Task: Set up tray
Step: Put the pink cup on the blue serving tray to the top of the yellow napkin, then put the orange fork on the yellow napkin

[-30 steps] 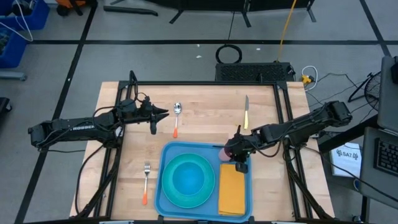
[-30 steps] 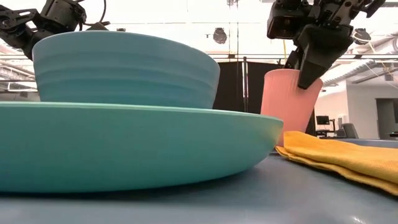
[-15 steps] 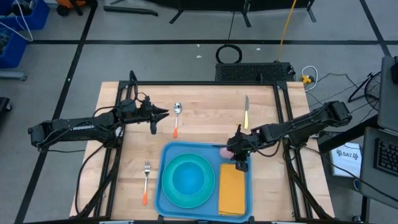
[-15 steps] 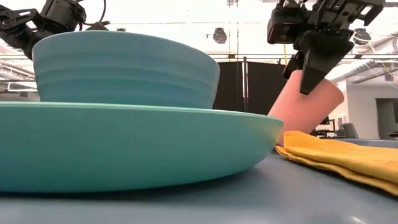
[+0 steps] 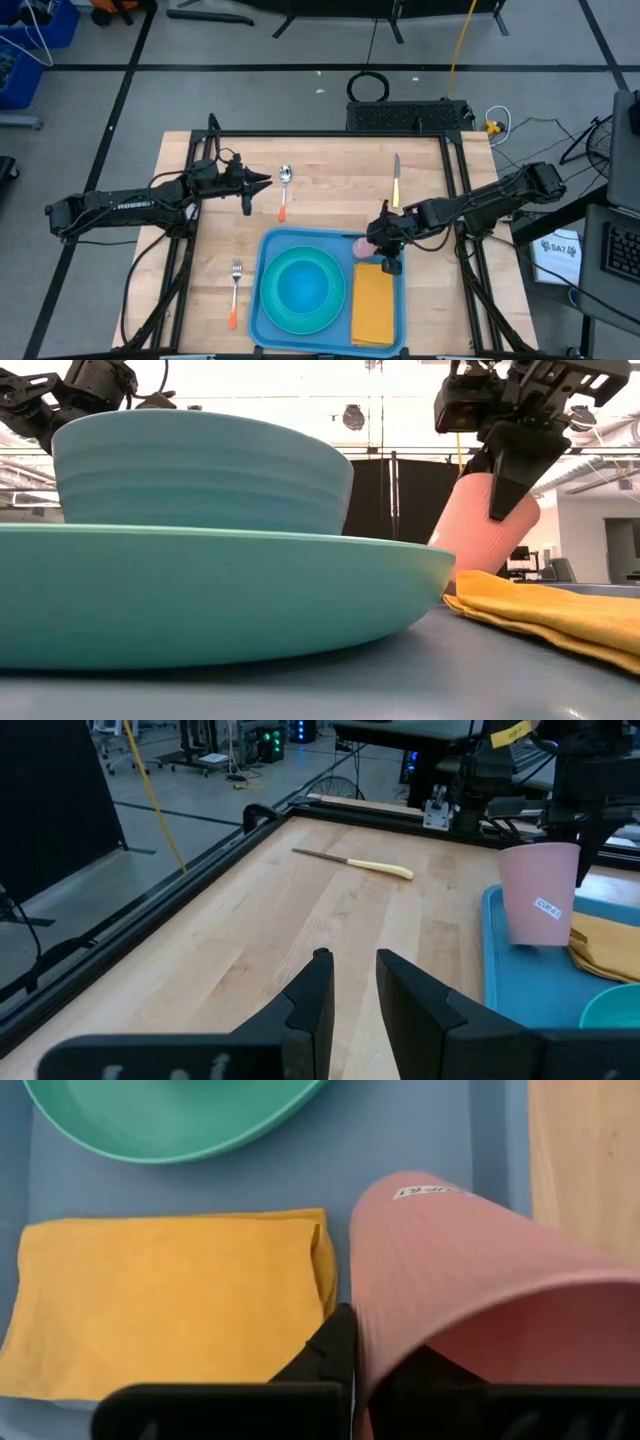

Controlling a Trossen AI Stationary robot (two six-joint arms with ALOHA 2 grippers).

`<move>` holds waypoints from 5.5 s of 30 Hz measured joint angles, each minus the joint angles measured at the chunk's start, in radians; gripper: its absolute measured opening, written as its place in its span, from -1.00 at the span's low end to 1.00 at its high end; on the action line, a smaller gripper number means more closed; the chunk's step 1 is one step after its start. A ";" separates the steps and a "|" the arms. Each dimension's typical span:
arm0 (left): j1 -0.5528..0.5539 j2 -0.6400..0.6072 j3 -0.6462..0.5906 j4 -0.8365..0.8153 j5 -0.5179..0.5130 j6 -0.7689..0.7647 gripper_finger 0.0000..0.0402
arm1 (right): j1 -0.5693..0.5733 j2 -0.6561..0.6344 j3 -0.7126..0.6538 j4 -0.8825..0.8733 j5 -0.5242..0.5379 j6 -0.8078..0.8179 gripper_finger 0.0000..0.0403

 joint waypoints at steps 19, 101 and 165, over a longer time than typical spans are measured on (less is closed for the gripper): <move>0.000 0.000 0.000 0.000 0.000 0.000 -0.60 | 0.011 0.041 0.116 -0.235 -0.007 0.030 -1.00; 0.001 0.000 0.000 0.003 0.000 0.008 -0.60 | 0.024 0.015 0.277 -0.116 0.062 0.081 -0.09; -1.214 0.443 0.509 -0.951 0.013 -1.940 -0.97 | -0.211 -1.086 -0.744 0.724 0.388 -0.323 -0.09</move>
